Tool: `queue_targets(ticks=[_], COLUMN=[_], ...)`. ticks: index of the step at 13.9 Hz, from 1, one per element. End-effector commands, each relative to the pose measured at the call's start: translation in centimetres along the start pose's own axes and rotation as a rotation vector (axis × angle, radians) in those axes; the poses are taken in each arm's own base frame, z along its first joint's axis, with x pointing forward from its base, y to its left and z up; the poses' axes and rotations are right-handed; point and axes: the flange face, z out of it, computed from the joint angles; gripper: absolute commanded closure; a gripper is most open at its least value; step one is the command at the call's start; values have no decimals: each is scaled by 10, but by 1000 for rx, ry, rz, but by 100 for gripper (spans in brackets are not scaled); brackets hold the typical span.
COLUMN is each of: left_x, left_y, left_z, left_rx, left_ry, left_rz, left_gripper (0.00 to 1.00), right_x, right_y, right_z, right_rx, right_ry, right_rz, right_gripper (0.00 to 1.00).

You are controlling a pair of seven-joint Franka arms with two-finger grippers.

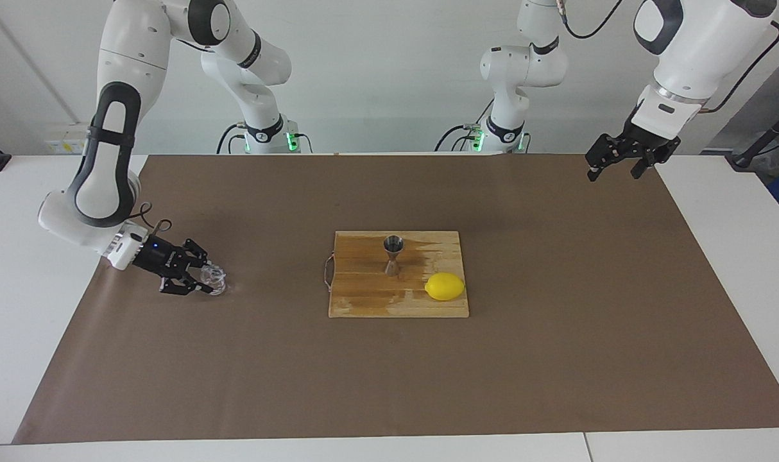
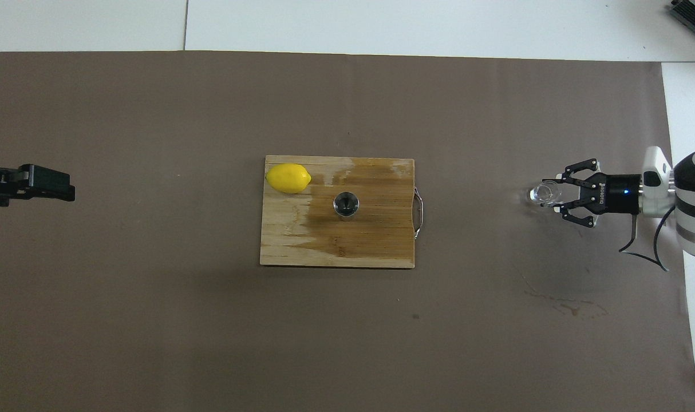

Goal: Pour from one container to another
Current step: 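Lower the clear glass onto the mat beside the board with the right gripper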

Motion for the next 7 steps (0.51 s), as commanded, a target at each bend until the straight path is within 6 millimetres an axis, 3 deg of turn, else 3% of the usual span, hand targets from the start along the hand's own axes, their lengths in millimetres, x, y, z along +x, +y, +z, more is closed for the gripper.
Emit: queue_targets(ticks=[1,7], left_x=[-8,-8], left_y=[-2,-2], left_z=[0,0], left_rx=[18,18], left_ry=[-6,-6], left_rz=[-10,-10], left_gripper=[0,0], right_x=[-5,-19], right_y=[-3,-8], right_z=[-4,-2], right_rx=[-22,-40], right_ry=[32,88], right_rz=[8,58], right_gripper=[79,79])
